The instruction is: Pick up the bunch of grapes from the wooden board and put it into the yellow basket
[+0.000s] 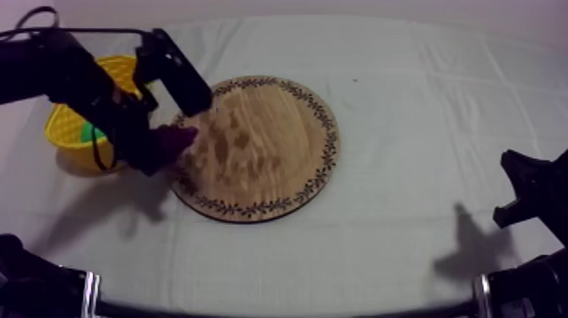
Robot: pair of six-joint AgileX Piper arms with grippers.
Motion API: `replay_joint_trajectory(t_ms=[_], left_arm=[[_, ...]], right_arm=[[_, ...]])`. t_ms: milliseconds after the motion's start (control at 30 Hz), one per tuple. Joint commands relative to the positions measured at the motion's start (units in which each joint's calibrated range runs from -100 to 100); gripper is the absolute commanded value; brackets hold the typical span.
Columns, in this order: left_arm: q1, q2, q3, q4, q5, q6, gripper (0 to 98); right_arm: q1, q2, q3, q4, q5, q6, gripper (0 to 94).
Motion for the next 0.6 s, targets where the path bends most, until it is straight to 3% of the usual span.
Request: replay_joint_trajectory(t_ms=[0, 333, 567], left_arm=[[-1.87, -4.42, -1.28, -0.13, 1.58, 0.68, 43.1], [-11.65, -3.38, -17.22, -2.32, 1.59, 6.36, 41.6], [-17.11, 1.96, -19.51, -3.55, -3.91, 5.45, 40.1]], right_arm=[[-0.02, -0.01, -0.03, 0.01, -0.03, -0.01, 0.4], [-0.02, -0.01, -0.03, 0.01, -0.03, -0.01, 0.4], [-0.02, -0.01, -0.03, 0.01, -0.03, -0.02, 0.4]])
